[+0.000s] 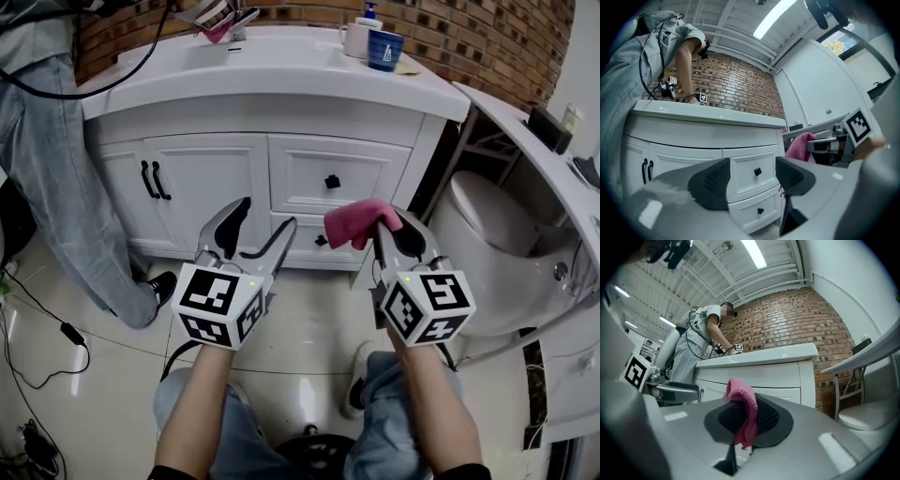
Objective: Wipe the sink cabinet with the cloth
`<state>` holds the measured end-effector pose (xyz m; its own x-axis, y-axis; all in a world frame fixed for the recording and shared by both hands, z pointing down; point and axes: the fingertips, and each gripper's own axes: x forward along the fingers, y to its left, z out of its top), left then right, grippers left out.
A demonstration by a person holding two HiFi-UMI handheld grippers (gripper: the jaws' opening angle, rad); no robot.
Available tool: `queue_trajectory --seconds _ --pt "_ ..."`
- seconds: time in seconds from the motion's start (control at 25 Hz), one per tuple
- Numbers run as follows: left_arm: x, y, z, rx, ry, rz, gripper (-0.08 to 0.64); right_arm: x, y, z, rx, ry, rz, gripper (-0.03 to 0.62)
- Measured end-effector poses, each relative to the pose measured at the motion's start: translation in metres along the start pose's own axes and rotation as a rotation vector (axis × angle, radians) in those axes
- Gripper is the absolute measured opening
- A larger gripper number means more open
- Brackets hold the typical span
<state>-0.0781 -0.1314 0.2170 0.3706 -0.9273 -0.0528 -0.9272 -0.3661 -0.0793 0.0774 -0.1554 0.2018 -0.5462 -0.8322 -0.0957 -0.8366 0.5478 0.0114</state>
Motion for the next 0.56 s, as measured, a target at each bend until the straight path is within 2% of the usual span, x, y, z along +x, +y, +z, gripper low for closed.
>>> queue_trajectory --seconds 0.56 --pt "0.005 -0.004 0.001 0.011 -0.003 0.008 0.301 0.005 0.014 0.001 0.001 -0.001 0.035 0.025"
